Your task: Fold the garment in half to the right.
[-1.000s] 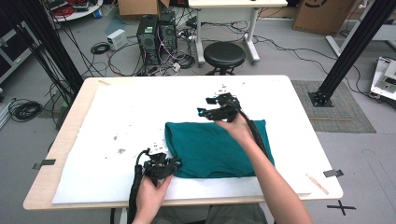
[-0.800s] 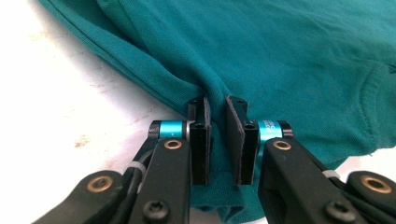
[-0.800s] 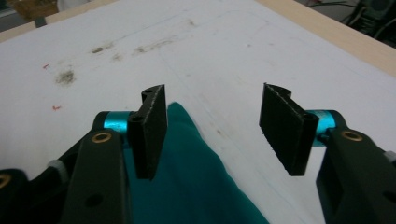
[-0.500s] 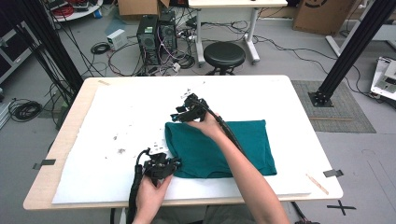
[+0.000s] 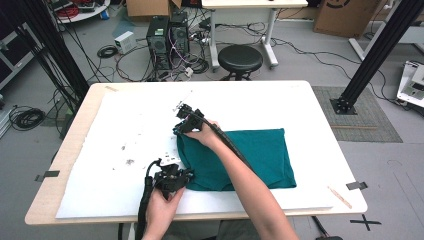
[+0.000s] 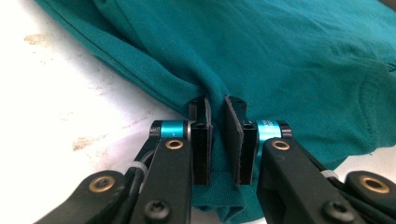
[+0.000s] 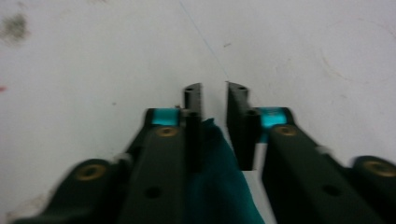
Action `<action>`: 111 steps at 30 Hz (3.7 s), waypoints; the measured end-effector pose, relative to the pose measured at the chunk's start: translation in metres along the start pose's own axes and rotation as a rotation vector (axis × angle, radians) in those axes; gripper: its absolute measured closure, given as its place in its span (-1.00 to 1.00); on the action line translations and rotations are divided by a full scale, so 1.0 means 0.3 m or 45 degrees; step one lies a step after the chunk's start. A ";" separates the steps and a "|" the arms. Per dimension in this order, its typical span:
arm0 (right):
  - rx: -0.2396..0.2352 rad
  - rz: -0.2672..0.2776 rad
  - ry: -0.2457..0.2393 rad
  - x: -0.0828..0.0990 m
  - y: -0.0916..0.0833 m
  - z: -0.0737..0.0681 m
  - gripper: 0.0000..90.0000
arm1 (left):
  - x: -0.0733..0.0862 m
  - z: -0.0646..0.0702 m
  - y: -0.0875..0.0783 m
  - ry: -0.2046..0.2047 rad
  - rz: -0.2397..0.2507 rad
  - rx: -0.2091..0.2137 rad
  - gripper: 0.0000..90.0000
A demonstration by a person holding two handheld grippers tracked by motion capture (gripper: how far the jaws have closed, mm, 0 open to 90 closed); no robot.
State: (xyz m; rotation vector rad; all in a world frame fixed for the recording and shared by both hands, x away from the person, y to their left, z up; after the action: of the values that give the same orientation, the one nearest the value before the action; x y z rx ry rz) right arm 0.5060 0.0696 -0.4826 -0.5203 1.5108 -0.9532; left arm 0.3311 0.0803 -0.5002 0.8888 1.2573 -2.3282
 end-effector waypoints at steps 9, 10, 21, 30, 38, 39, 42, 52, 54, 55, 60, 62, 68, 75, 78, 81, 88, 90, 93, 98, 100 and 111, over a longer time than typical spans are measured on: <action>0.051 0.019 -0.019 -0.012 -0.045 0.010 0.98 | -0.010 0.006 -0.010 0.030 0.008 0.012 0.82; 0.055 0.029 -0.016 -0.013 -0.057 0.013 0.98 | -0.017 0.015 -0.017 0.044 0.022 0.007 0.82; 0.103 0.259 0.027 0.031 -0.382 0.093 0.98 | -0.163 0.272 -0.065 0.251 0.128 0.138 0.84; 0.178 0.296 0.056 0.192 -0.608 0.169 0.98 | -0.214 0.481 0.044 0.325 0.105 0.301 0.84; 0.260 0.261 0.138 0.380 -0.715 0.238 0.98 | -0.216 0.605 0.171 0.340 0.033 0.411 0.84; 0.266 0.248 0.151 0.405 -0.722 0.243 0.98 | -0.213 0.617 0.189 0.341 0.027 0.416 0.84; 0.305 0.214 0.169 0.482 -0.734 0.267 0.98 | -0.202 0.651 0.236 0.347 -0.003 0.435 0.84; 0.396 0.097 0.243 0.651 -0.756 0.314 0.98 | -0.184 0.759 0.364 0.416 -0.044 0.419 0.84; 0.420 0.067 0.247 0.675 -0.758 0.321 0.98 | -0.184 0.782 0.384 0.422 -0.038 0.420 0.84; 0.436 0.054 0.240 0.686 -0.759 0.327 0.98 | -0.183 0.783 0.394 0.417 -0.041 0.421 0.84; 0.471 -0.062 0.256 0.730 -0.734 0.336 0.94 | -0.160 0.791 0.432 0.410 -0.072 0.475 0.69; 0.496 -0.096 0.270 0.738 -0.725 0.339 0.77 | -0.161 0.809 0.416 0.421 -0.043 0.523 0.32; 0.556 -0.016 0.347 0.722 -0.771 0.340 0.46 | -0.206 0.784 0.305 0.466 0.079 0.567 0.06; 0.539 0.033 0.435 0.763 -0.785 0.314 0.46 | -0.272 0.606 0.121 0.490 0.210 0.469 0.04; 0.495 0.015 0.477 0.809 -0.758 0.313 0.47 | -0.293 0.504 0.044 0.461 0.254 0.423 0.04; 0.457 0.037 0.502 0.836 -0.748 0.316 0.65 | -0.305 0.406 -0.022 0.457 0.286 0.357 0.04; 0.529 -0.009 0.438 0.845 -0.746 0.318 0.98 | -0.303 0.209 -0.150 0.395 0.352 0.236 0.02; 0.574 -0.051 0.426 0.854 -0.739 0.321 0.98 | -0.300 0.167 -0.184 0.381 0.378 0.201 0.02; 0.620 -0.053 0.426 0.874 -0.729 0.328 0.86 | -0.297 0.116 -0.228 0.359 0.409 0.176 0.02; 0.661 -0.028 0.479 0.893 -0.769 0.308 0.50 | -0.287 0.048 -0.290 0.350 0.441 0.132 0.02; 0.702 0.035 0.471 0.886 -0.810 0.277 0.50 | -0.285 0.026 -0.314 0.339 0.464 0.115 0.02; 0.574 0.216 0.435 0.962 -0.887 -0.061 0.42 | -0.257 -0.081 -0.395 0.316 0.504 0.048 0.02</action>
State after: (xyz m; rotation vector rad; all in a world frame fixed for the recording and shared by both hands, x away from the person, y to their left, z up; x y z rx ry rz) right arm 0.3820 -0.3010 -0.4411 0.0986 1.5431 -1.2458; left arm 0.3304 0.1660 -0.3852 1.3370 1.0129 -1.9790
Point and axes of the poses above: each handheld gripper's, and its own axes: y roughly forward along the jaws, x roughly out of its underside, z roughly to its right, the point moved 8 cm from there along y, roughly forward along the jaws, and after that the axes turned 12 degrees about -y, right-handed, at the moved point
